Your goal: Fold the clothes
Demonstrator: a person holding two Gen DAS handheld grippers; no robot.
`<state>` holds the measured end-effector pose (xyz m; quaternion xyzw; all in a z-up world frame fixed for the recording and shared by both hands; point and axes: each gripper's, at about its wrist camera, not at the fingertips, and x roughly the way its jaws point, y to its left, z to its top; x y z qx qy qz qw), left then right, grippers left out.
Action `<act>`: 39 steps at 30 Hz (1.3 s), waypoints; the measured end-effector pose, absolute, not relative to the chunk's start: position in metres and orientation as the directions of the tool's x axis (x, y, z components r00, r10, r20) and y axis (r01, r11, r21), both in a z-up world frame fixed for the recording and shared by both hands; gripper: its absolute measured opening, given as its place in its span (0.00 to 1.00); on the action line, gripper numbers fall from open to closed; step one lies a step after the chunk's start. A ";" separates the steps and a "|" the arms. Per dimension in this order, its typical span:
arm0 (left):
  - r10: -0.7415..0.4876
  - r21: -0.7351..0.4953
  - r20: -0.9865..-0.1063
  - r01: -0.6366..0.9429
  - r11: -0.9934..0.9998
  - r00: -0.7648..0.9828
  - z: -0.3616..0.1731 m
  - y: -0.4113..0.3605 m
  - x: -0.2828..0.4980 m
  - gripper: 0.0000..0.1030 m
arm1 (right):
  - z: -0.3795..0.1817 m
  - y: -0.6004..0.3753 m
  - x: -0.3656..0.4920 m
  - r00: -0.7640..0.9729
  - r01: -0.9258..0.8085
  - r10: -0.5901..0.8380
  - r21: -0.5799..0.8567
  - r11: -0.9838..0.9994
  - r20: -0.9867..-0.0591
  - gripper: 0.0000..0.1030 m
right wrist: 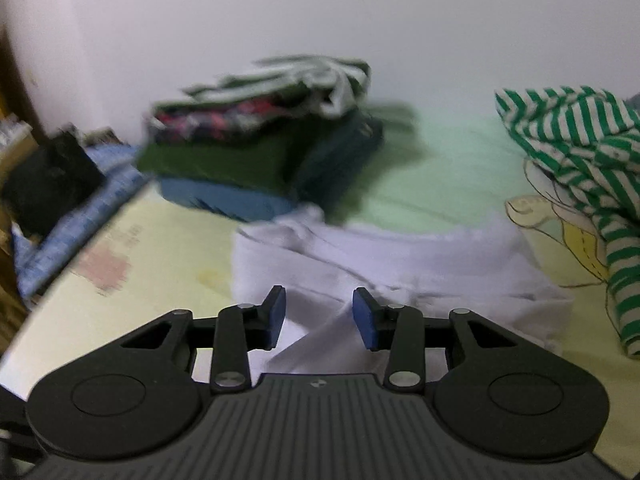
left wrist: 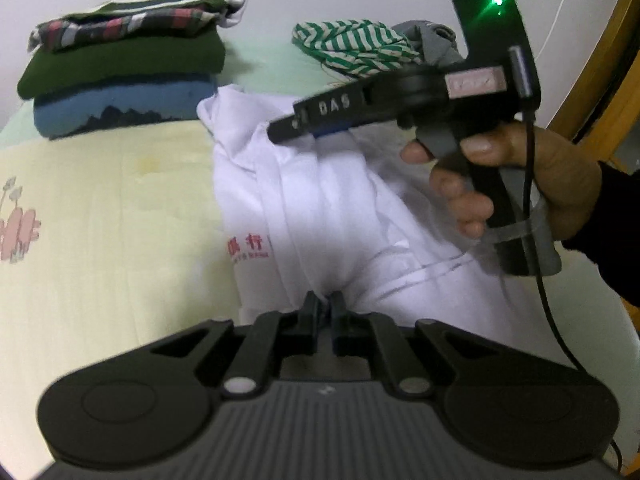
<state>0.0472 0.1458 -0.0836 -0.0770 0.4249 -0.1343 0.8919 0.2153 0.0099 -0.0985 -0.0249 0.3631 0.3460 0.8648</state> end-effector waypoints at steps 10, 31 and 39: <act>-0.282 -0.228 -0.740 0.168 0.959 0.611 -0.077 0.156 0.045 0.13 | -0.071 -0.033 0.187 0.421 -0.676 0.681 0.292 0.676 -0.600 0.23; -0.361 -0.211 -0.737 0.313 0.926 0.572 -0.083 0.103 0.074 0.29 | -0.089 -0.035 0.232 0.503 -0.516 0.569 0.302 0.801 -0.650 0.19; -0.374 -0.226 -0.740 0.318 0.921 0.558 -0.089 0.106 0.068 0.31 | -0.112 -0.023 0.239 0.526 -0.475 0.531 0.288 0.832 -0.665 0.01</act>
